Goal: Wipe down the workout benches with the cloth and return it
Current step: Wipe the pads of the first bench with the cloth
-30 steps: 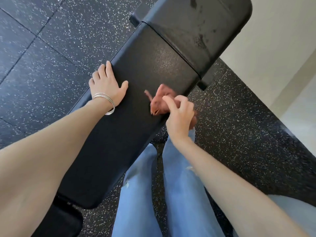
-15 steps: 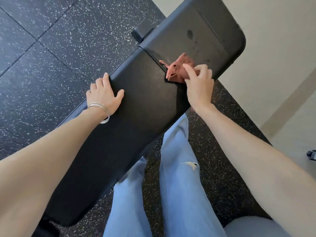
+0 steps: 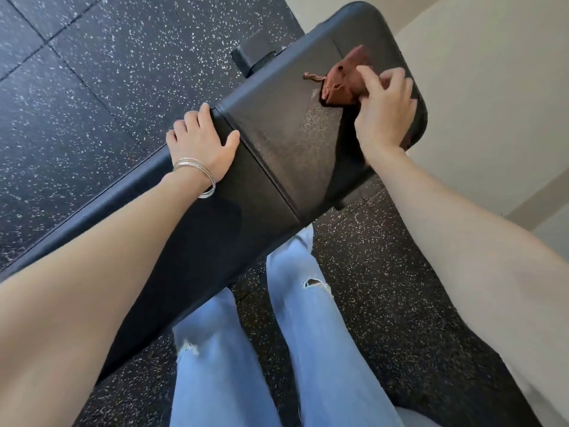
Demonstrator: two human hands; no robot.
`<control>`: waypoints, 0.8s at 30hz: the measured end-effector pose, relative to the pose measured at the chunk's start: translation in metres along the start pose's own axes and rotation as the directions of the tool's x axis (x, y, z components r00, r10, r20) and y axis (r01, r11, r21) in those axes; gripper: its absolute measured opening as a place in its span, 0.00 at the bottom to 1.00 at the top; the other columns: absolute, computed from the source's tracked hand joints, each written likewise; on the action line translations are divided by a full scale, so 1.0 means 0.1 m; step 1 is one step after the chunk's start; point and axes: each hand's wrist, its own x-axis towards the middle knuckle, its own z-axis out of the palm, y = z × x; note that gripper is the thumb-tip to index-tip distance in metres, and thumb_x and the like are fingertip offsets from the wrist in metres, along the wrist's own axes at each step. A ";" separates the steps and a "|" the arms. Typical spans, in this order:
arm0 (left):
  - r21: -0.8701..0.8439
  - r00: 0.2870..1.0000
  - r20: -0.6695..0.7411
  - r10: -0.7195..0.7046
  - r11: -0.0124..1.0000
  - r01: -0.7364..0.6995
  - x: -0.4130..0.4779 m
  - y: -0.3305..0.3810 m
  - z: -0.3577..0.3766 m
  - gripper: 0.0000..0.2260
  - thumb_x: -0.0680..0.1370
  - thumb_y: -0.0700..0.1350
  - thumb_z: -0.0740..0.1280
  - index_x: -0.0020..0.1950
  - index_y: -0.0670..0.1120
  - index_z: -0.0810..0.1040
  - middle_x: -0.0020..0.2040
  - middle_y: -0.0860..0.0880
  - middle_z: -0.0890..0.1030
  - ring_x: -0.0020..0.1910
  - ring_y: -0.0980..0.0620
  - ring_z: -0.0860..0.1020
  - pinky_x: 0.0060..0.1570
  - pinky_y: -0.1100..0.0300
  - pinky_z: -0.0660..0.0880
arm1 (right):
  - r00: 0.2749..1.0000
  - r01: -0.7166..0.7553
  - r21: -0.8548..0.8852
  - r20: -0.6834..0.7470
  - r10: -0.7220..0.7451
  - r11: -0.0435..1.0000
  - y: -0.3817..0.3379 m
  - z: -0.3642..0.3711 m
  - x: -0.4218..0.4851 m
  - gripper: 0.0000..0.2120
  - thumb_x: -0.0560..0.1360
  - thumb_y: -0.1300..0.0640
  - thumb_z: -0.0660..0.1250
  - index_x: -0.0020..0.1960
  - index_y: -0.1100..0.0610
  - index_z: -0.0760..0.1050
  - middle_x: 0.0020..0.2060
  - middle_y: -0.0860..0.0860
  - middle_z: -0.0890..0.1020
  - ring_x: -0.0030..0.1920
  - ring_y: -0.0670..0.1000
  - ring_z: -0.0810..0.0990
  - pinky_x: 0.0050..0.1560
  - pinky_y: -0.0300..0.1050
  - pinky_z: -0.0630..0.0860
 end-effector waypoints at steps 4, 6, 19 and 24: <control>0.007 1.000 0.001 -0.003 1.000 0.003 0.04 0.09 -0.03 0.32 0.78 0.58 0.57 0.75 0.41 0.56 0.70 0.38 0.65 0.67 0.36 0.64 0.67 0.43 0.59 | 0.998 0.066 0.078 -0.002 -0.066 0.995 -0.23 0.02 -0.55 0.23 0.72 0.66 0.64 0.62 0.45 0.74 0.55 0.54 0.76 0.54 0.57 0.74 0.44 0.51 0.68; 0.026 1.000 0.006 0.009 1.000 -0.009 0.04 0.07 -0.03 0.32 0.78 0.58 0.58 0.75 0.41 0.56 0.70 0.39 0.65 0.67 0.36 0.64 0.67 0.43 0.59 | 0.958 0.279 0.109 0.042 -0.285 0.954 -0.23 0.04 -0.91 0.24 0.70 0.69 0.64 0.61 0.48 0.77 0.53 0.56 0.78 0.50 0.59 0.76 0.42 0.51 0.70; -0.018 1.000 0.026 0.014 1.000 -0.013 0.08 0.00 -0.04 0.28 0.79 0.55 0.56 0.75 0.42 0.58 0.69 0.39 0.67 0.67 0.38 0.65 0.66 0.45 0.62 | 0.796 0.573 0.057 0.202 -0.571 0.818 -0.93 -0.06 0.17 0.26 0.71 0.66 0.59 0.65 0.45 0.71 0.64 0.52 0.72 0.62 0.57 0.69 0.54 0.52 0.65; -0.026 1.000 0.014 0.008 1.000 -0.008 0.09 -0.03 -0.04 0.27 0.79 0.55 0.57 0.74 0.42 0.59 0.68 0.39 0.69 0.66 0.37 0.67 0.64 0.46 0.63 | 0.814 0.525 0.090 0.238 -0.530 0.846 -1.19 -0.06 0.36 0.26 0.71 0.68 0.61 0.61 0.44 0.73 0.61 0.51 0.72 0.62 0.57 0.68 0.55 0.52 0.65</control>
